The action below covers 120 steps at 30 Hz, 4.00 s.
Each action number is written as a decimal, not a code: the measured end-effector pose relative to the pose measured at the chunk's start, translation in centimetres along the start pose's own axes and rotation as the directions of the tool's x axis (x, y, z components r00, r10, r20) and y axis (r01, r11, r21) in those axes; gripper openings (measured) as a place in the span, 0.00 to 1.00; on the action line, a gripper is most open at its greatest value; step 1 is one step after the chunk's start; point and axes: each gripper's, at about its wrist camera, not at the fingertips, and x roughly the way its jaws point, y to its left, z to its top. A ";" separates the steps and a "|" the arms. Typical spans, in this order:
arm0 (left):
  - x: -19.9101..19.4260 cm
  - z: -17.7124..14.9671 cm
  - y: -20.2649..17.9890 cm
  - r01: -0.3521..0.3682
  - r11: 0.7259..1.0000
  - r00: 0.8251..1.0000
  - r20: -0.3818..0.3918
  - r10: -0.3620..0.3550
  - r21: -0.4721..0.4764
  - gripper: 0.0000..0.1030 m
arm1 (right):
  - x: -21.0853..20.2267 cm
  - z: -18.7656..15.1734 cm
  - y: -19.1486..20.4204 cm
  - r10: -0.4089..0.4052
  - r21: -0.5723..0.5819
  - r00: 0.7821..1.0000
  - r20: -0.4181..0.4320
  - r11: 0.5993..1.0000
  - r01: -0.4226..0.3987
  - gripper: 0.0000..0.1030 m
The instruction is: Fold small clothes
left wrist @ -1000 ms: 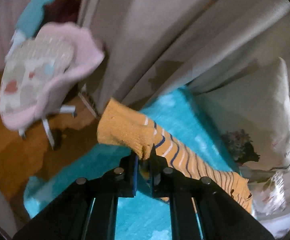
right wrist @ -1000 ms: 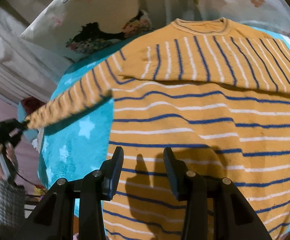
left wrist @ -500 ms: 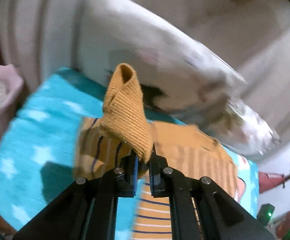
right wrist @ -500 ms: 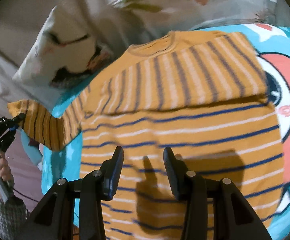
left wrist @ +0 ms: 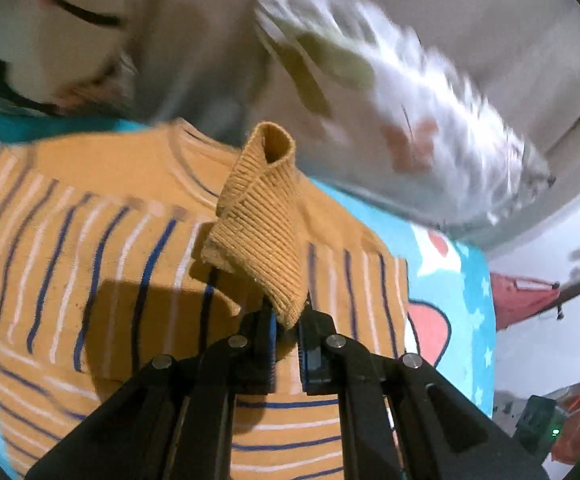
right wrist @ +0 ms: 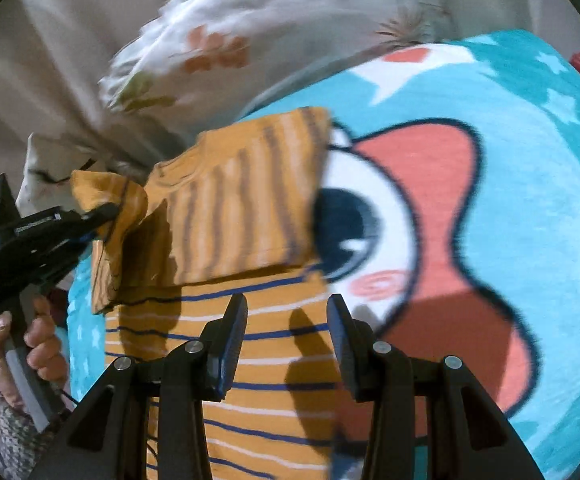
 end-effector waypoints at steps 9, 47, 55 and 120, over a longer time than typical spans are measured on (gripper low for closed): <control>6.5 -2.0 -3.4 -0.011 0.999 0.993 -0.120 0.016 0.048 0.21 | -1.0 1.5 -4.6 -0.025 0.033 1.000 0.001 0.999 0.025 0.44; -14.4 -15.7 18.3 -0.558 0.804 0.827 -0.055 0.560 -0.208 0.64 | 3.7 3.5 -0.9 0.017 -0.152 0.994 -0.107 0.988 -0.033 0.51; -13.5 -18.3 22.1 -0.336 0.913 0.942 -0.092 0.323 -0.232 0.64 | 0.7 -6.2 -5.5 0.237 0.098 0.957 -0.164 0.970 -0.224 0.51; -16.4 -6.8 19.7 -0.070 0.972 0.993 0.075 0.088 -0.225 0.07 | -2.0 -4.3 6.5 0.395 0.111 0.918 -0.024 0.914 -0.390 0.07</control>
